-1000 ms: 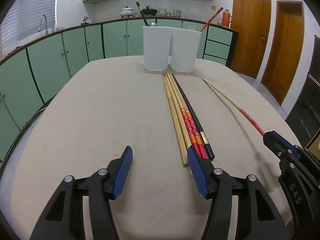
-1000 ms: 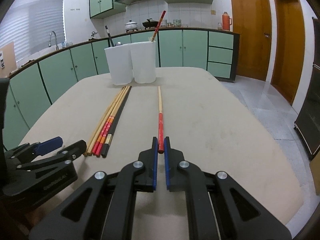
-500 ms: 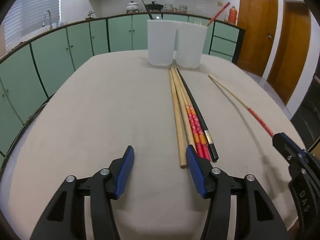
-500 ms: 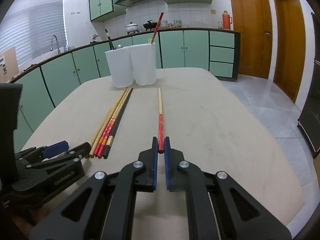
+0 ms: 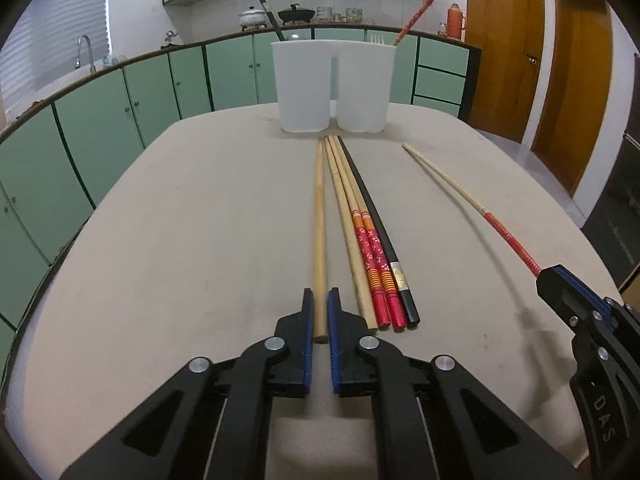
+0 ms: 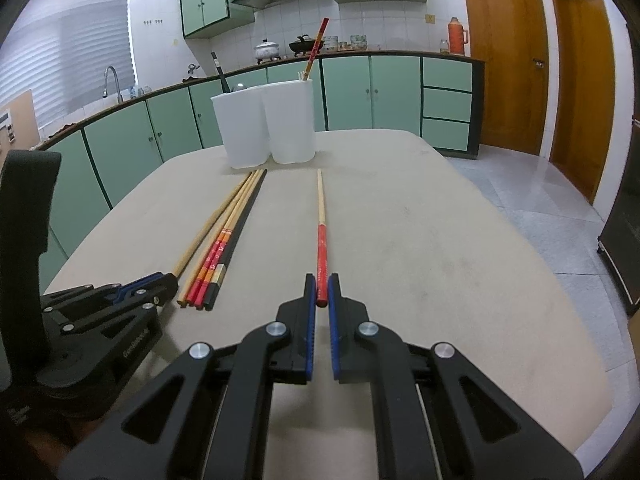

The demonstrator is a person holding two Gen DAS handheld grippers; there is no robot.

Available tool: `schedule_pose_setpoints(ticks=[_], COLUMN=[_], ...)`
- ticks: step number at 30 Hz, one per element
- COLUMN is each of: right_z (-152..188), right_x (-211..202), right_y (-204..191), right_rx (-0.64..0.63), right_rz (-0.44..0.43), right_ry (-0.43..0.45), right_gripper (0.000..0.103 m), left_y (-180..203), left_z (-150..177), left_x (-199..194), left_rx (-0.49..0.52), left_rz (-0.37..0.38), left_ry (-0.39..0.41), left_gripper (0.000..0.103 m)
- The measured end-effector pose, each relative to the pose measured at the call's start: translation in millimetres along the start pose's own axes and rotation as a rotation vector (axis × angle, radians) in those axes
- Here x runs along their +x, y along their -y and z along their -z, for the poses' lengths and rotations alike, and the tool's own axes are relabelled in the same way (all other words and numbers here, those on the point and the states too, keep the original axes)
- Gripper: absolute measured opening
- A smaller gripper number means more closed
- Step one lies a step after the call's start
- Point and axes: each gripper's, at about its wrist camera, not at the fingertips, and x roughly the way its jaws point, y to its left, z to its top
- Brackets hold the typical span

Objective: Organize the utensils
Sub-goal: 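Grasp a plain wooden chopstick with the left tool while the right holds the red one, then lift both held chopsticks up over the white holder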

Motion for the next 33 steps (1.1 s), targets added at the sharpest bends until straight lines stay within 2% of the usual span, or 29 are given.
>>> schedule_pose_setpoints(ticks=[7, 11, 17, 24, 33], right_z=[-8, -17, -41, -92, -175], right_x=[-7, -17, -37, -61, -79], right_y=[0, 1, 3, 6, 11], right_rx=[-0.026, -0.048, -0.063, -0.068, -0.032], right_rz=[0.005, 0.008, -0.012, -0.070, -0.200], right_ry=[0.026, 0.052, 0.095, 0.147, 0.160], right_gripper=[0.005, 0.005, 0.005, 0.005, 0.005], left_y=[-6, -11, -21, -30, -40], left_z=[-6, -17, -45, -92, -141], left_x=[-21, -43, -83, -122, -146], left_rx=[0.001, 0.016, 0.006, -0.002, -0.024], left_rz=[0.024, 0.015, 0.034, 0.083, 0.167], left_ry=[0.029, 0.074, 0.182, 0.313, 0.389], left_gripper=[0.007, 0.007, 0.007, 0.007, 0.006])
